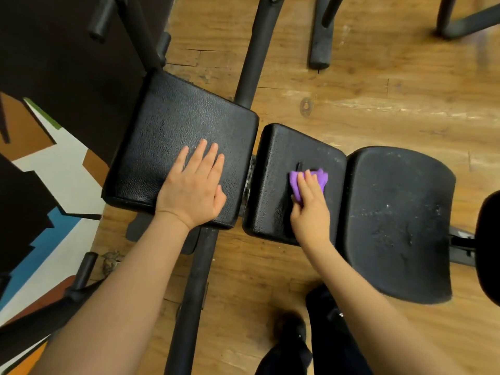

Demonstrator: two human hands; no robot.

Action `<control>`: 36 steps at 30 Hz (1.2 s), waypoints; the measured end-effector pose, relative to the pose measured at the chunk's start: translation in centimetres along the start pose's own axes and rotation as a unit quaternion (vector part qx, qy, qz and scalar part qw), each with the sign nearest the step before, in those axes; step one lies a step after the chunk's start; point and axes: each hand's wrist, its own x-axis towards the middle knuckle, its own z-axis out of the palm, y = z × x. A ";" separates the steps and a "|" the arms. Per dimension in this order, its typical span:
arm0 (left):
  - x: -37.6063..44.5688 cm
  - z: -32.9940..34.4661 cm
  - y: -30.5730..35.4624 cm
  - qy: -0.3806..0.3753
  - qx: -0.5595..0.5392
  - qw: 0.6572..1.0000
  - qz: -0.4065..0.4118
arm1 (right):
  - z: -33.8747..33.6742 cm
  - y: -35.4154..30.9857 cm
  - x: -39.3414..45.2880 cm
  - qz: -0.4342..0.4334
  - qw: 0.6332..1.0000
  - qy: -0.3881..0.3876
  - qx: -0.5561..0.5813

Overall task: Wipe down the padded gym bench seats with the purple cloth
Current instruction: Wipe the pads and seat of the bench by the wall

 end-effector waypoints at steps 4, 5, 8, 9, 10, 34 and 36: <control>-0.1 0.1 0.1 0.000 -0.004 1.000 0.002 | -0.5 1.5 -7.3 -0.019 1.000 -0.015 -0.003; -0.1 0.1 0.1 0.000 -0.005 1.000 0.002 | -0.5 1.8 -8.1 -0.022 1.000 -0.015 -0.004; -0.1 0.1 0.0 0.000 -0.009 1.000 0.000 | -0.2 2.2 -8.1 -0.014 1.000 -0.017 -0.001; -0.2 0.1 0.0 -0.001 -0.010 1.000 -0.001 | -0.1 2.2 -7.9 -0.015 1.000 -0.017 -0.001; -0.2 0.1 0.0 -0.002 -0.012 1.000 -0.002 | -0.1 2.2 -7.6 -0.020 1.000 -0.017 -0.002; 0.0 0.1 0.0 0.001 -0.007 1.000 -0.002 | -1.3 3.4 2.8 0.022 0.999 -0.003 -0.046; 0.0 0.1 0.1 0.000 -0.009 1.000 -0.001 | -1.5 4.1 -0.7 0.017 0.999 -0.004 -0.044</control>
